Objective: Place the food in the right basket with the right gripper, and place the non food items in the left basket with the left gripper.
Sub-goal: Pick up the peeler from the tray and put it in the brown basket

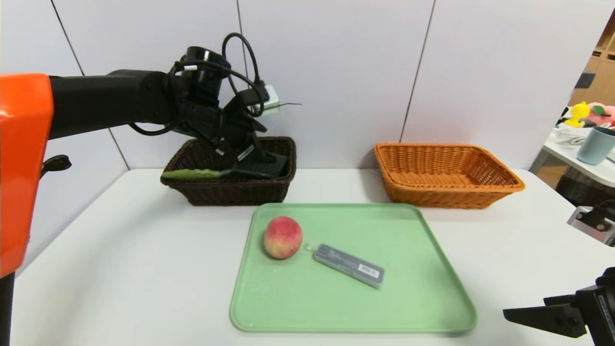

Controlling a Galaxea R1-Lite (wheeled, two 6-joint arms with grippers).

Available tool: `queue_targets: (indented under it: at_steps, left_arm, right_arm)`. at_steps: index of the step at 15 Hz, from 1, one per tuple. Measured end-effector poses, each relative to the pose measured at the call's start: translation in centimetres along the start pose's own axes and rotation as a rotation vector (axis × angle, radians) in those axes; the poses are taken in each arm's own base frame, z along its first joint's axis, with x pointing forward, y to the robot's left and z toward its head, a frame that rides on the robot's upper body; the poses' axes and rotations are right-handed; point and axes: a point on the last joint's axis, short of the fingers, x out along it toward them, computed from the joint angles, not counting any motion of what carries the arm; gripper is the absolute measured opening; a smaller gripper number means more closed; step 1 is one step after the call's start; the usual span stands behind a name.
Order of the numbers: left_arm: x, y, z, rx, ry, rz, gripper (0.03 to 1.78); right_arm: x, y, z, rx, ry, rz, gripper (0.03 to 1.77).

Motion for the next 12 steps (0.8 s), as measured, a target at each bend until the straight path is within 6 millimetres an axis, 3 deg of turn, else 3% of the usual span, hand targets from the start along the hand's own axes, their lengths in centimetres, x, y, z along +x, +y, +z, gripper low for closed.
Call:
queue_targets:
  at_steps: [5,9,12]
  left_arm:
    - [-1.1,-2.7,4.4,-0.205,-0.081,-0.049,1.52]
    - [-0.9,-6.7,7.8,-0.232,-0.112,-0.166,1.60]
    - [-0.3,-10.1,9.2,-0.203,-0.075,-0.287,1.63]
  right_arm:
    - [0.0,0.0,-0.1,0.000,0.002,0.000,1.71]
    - [0.1,0.0,-0.2,0.002,0.005,-0.001,1.71]
    - [0.0,0.0,-0.1,0.000,0.001,-0.001,1.71]
